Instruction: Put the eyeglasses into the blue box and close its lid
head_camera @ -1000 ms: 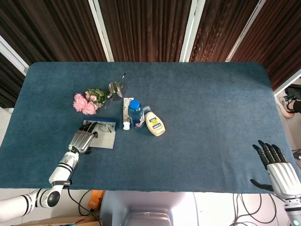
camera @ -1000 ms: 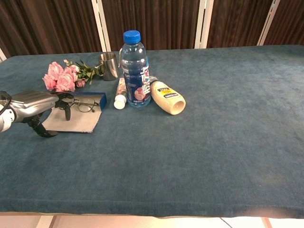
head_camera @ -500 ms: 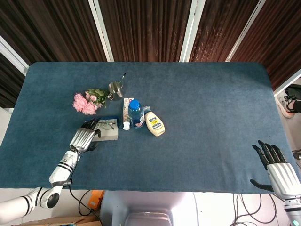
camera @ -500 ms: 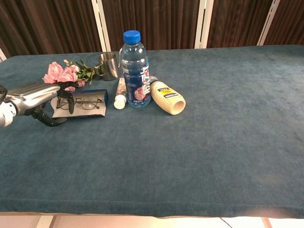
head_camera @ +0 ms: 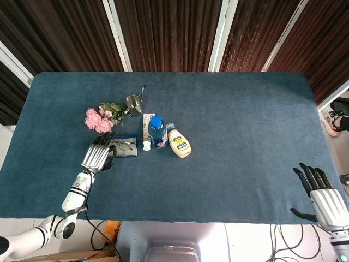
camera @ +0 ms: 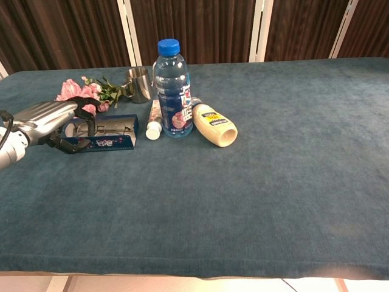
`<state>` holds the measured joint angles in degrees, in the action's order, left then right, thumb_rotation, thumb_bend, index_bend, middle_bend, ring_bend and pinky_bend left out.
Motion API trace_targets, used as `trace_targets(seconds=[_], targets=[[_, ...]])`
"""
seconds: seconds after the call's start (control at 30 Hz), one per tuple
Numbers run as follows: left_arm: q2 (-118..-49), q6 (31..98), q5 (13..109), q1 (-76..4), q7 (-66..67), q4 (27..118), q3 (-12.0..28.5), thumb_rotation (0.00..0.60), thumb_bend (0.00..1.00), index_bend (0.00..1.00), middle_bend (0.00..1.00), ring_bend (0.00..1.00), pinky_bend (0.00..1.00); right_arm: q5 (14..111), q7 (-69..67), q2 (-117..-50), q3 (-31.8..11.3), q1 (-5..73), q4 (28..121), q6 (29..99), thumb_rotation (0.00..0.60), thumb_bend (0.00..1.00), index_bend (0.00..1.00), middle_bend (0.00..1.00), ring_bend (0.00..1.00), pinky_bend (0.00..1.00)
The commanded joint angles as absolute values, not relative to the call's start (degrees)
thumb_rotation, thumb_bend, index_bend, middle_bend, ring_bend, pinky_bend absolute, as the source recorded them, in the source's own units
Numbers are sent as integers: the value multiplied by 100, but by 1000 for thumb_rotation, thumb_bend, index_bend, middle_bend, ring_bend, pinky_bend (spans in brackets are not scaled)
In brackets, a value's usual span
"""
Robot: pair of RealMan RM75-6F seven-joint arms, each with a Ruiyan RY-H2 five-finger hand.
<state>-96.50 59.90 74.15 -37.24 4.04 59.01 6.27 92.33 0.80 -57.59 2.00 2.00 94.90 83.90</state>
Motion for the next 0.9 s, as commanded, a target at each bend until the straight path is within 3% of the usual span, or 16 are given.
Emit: trace_targets(seconds=[0.03, 0.27, 0.7, 0.9], targets=[[-9694, 6040, 7528, -3679, 284, 5843, 576, 600, 548, 641, 87, 0, 129, 9231, 84, -5761, 200, 200, 9490, 8389, 600, 216, 0, 0, 0, 83], [-9467, 6570, 7977, -3338, -267, 6263, 345, 600, 642, 662, 93, 0, 127, 9222, 118, -5770, 200, 198, 9487, 8384, 600, 217, 0, 0, 0, 83], [-8858, 7104, 8422, -2850, -515, 7181, -15, 600, 677, 663, 84, 0, 115, 9278, 278, -5843, 237, 205, 9516, 8350, 600, 216, 0, 0, 0, 83], [-8772, 6817, 8235, -3109, 93, 7470, 332, 600, 678, 662, 85, 0, 115, 9285, 317, -5856, 247, 241, 9533, 8279, 600, 217, 0, 0, 0, 83]])
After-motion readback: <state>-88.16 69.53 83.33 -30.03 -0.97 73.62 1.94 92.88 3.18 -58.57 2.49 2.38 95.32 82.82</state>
